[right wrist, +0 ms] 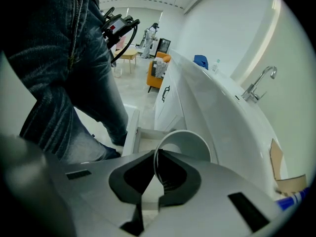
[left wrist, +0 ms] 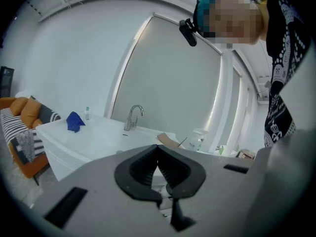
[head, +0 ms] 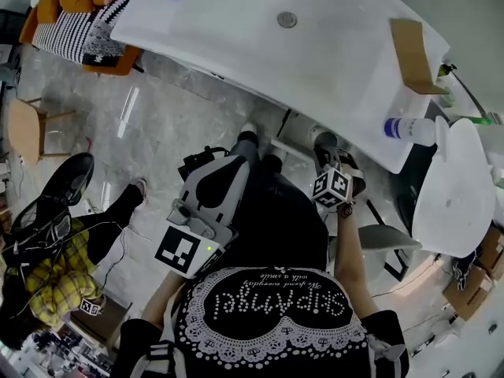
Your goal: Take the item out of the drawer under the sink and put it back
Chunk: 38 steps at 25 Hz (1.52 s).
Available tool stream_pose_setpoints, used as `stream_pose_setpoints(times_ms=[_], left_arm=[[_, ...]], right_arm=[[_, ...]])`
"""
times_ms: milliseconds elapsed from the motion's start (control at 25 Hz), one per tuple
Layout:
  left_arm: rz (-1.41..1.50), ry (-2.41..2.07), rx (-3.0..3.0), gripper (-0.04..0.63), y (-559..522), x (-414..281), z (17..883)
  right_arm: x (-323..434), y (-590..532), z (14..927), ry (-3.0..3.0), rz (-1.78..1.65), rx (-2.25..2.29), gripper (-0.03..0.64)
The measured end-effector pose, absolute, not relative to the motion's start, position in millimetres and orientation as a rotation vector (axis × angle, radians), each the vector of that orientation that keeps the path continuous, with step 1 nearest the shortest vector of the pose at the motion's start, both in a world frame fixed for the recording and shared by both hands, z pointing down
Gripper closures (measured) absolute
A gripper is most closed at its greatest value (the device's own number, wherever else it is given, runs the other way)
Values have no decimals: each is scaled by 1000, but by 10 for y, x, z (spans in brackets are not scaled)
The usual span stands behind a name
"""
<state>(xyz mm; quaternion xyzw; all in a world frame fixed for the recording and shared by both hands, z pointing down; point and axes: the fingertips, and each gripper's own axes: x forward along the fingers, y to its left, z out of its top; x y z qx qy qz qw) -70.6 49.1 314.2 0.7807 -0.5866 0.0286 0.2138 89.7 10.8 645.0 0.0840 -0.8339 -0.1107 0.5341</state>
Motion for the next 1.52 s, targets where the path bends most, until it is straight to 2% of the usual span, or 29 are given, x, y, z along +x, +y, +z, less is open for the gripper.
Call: stream_pose_setpoints(times_ms=[1520], left_arm=[[170,-1695,2053,591,543,-838,3222]], right_arm=[[838,-167,7289,-1927,-100,143,592]])
